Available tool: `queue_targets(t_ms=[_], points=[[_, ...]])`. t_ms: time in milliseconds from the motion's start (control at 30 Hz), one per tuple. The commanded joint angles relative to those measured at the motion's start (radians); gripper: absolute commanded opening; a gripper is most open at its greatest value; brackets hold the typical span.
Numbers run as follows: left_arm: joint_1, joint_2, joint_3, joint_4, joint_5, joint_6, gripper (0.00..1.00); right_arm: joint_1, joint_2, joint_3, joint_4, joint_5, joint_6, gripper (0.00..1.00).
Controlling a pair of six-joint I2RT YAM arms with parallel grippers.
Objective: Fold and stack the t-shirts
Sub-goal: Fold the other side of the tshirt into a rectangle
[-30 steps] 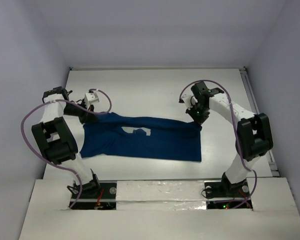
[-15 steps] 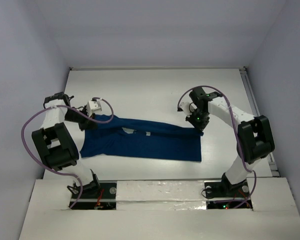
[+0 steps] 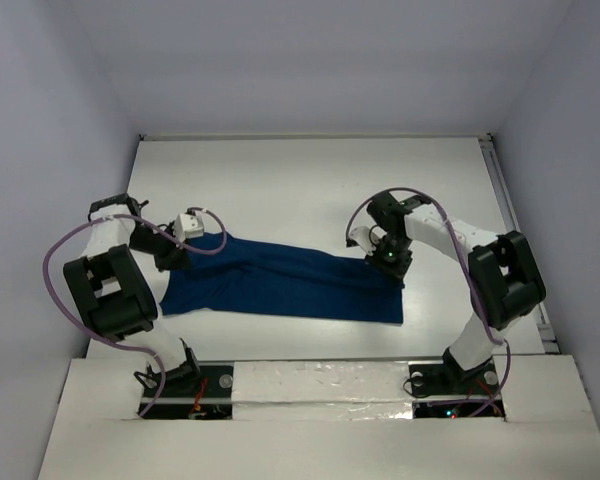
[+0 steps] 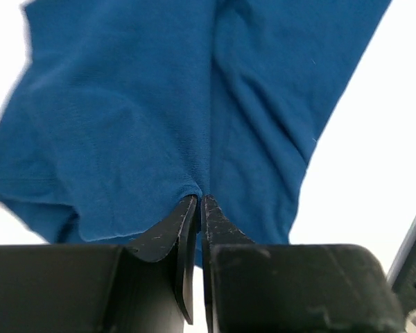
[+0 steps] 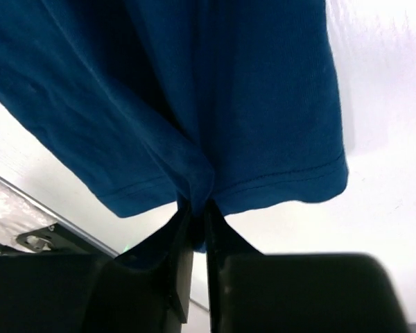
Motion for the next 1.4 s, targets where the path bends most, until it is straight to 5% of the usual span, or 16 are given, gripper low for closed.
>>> queue_targets(t_ms=[0, 400, 867, 933, 1100, 1367], points=[[-0.004, -0.014, -0.05, -0.049, -0.066, 0.058, 0.03, 0.013, 0.013, -0.008, -0.039, 0.028, -0.04, 0.21], [-0.036, 0.047, -0.073, -0.05, -0.172, 0.067, 0.02, 0.022, 0.012, -0.022, -0.123, 0.002, -0.109, 0.48], [-0.027, 0.101, -0.039, -0.05, -0.19, 0.056, 0.01, 0.022, -0.091, 0.096, -0.185, -0.011, -0.148, 0.5], [-0.027, 0.098, -0.038, -0.05, -0.189, 0.055, 0.01, 0.022, -0.056, 0.148, -0.16, -0.035, -0.126, 0.47], [-0.027, 0.112, -0.049, -0.05, -0.183, 0.053, 0.03, 0.031, 0.062, 0.205, -0.08, -0.103, -0.085, 0.08], [-0.027, 0.12, -0.042, -0.05, -0.195, 0.036, 0.11, 0.097, 0.188, 0.176, -0.047, -0.141, -0.089, 0.03]])
